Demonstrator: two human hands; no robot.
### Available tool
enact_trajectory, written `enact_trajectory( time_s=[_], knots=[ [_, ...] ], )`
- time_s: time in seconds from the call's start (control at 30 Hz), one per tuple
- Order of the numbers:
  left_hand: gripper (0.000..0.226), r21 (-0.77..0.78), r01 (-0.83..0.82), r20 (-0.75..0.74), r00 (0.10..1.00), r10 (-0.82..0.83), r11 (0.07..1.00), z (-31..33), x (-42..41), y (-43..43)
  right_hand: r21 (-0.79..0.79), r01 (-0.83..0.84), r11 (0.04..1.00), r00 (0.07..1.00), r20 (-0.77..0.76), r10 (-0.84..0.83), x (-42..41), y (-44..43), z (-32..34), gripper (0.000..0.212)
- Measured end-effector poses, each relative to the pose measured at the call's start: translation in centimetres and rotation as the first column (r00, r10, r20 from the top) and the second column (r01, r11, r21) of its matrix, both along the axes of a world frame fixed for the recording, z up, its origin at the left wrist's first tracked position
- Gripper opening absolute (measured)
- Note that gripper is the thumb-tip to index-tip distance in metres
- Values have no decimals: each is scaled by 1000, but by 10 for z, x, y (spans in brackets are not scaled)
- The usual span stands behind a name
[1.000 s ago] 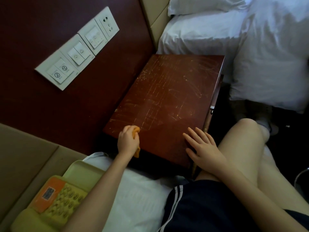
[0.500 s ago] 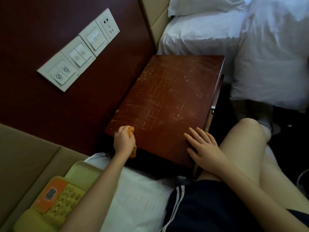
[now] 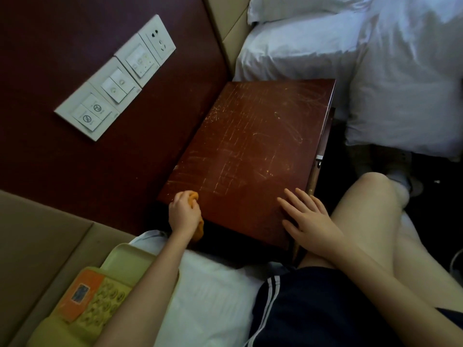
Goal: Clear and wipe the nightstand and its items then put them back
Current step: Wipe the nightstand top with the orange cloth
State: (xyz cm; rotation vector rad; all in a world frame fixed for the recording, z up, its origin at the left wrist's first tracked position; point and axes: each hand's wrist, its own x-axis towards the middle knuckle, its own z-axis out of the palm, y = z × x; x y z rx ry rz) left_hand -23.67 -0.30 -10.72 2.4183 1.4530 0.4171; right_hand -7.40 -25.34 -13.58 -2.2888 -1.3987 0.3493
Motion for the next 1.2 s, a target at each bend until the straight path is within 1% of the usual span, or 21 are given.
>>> enact_trajectory(
  time_s=[0.07, 0.13, 0.23, 0.3, 0.37, 0.47, 0.53, 0.63, 0.73, 0.83, 0.9, 0.97, 1.03, 1.1, 1.13, 1.2],
  knots=[
    [24, -4, -5, -15, 1000, 5, 1000, 1, 15, -3, -2, -1, 1000, 1000, 4, 1, 0, 0, -1, 54],
    [24, -4, 77, -29, 997, -77, 997, -1, 21, -12, -10, 1, 1000, 1000, 10, -1, 1, 0, -1, 55],
    [24, -22, 238, -23, 971, -239, 971, -7, 9, -27, -24, 0, 1000, 1000, 0, 0, 1, 1, -2, 55],
    [25, -6, 275, -26, 961, -275, 961, -10, -6, -28, -30, -5, 1000, 1000, -4, 5, 1, 2, -1, 55],
    [25, 18, 234, -25, 972, -234, 972, -9, -14, -20, -32, -8, 999, 1000, -2, 8, 1, 2, -1, 55],
    [24, 19, 86, -14, 996, -86, 996, -3, -9, -6, -33, -9, 999, 1000, 1, 9, 1, 0, 1, 55],
    [24, 12, 18, -15, 1000, -18, 1000, -1, 1, -2, -30, -4, 1000, 1000, -4, 4, 1, -1, 1, 55],
    [24, -1, 13, -19, 1000, -13, 1000, 2, 16, -7, -25, 4, 1000, 1000, -2, -4, 1, -1, 3, 55],
    [24, -14, 154, -17, 988, -154, 988, -1, 17, -21, -27, 2, 1000, 1000, -14, -2, 1, -1, 3, 55],
    [25, -70, 316, 1, 948, -317, 946, -7, 4, -35, -26, 2, 1000, 1000, -19, -2, 2, 0, 2, 55],
    [24, -79, 357, 7, 934, -358, 931, -10, -7, -36, -21, 4, 1000, 1000, -16, -5, 2, -1, 1, 55],
    [23, -48, 309, 19, 951, -308, 950, -10, -11, -29, -21, 6, 1000, 1000, -15, -6, 2, -1, 1, 54],
    [23, -25, 170, 46, 985, -169, 985, -8, -8, -18, -23, 4, 1000, 1000, -11, -5, 1, -1, 0, 54],
    [23, -36, 28, 68, 997, -26, 999, -6, 4, -12, -21, 2, 1000, 1000, -6, -2, 2, -1, 0, 54],
    [23, -41, -11, 71, 997, 14, 999, -4, 10, -11, -20, 3, 1000, 1000, -6, -3, 2, -1, 0, 54],
    [24, -38, -10, 65, 998, 13, 999, -3, 21, -15, -19, 4, 1000, 1000, -8, -4, 2, 0, -1, 54]
  ],
)
